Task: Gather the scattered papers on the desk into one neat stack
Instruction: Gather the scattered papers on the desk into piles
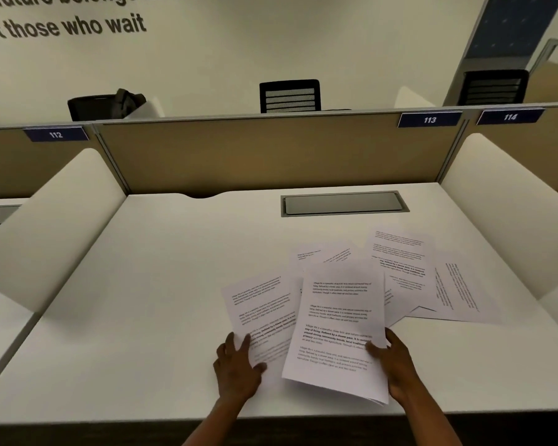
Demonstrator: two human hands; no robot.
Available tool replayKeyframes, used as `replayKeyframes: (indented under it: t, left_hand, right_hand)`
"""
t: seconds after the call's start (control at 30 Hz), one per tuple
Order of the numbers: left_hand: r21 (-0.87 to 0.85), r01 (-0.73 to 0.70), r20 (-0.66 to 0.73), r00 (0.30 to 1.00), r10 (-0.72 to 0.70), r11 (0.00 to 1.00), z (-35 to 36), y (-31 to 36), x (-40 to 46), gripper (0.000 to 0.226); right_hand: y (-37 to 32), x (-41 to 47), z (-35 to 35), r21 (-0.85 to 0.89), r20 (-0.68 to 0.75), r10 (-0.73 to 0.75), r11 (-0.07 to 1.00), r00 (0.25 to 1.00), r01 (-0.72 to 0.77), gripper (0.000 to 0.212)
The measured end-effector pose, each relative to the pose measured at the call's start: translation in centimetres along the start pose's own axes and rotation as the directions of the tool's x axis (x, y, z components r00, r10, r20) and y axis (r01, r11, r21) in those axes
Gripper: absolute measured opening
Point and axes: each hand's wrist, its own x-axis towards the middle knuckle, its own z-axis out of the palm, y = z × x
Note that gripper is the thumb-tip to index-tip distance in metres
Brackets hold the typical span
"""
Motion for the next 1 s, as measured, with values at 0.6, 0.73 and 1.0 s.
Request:
replayKeyframes:
  t: [0.6,0.73,1.0]
  left_hand:
    - [-0.045,-0.008,-0.056,0.998,0.005,0.999,-0.7,-4.9,0.1,0.080]
    - [-0.024,-0.033,-0.049,0.998,0.032,0.999,-0.3,-5.8,-0.4,0.074]
    - [-0.066,-0.025,-0.093,0.995,0.019,0.997,-0.2,-6.0,-0.4,0.074]
  right_hand:
    - [0.4,3.7,15.1,-0.572,0.271,-0.136,0.773,0.953,0.273,0.069]
    - [0.3,4.3,14.7,-0.647,0.235,-0.227,0.689,0.945,0.326,0.074]
    - [0.0,5.7,5.3,-0.952,0.042,-0.385,0.266,0.922,0.155,0.070]
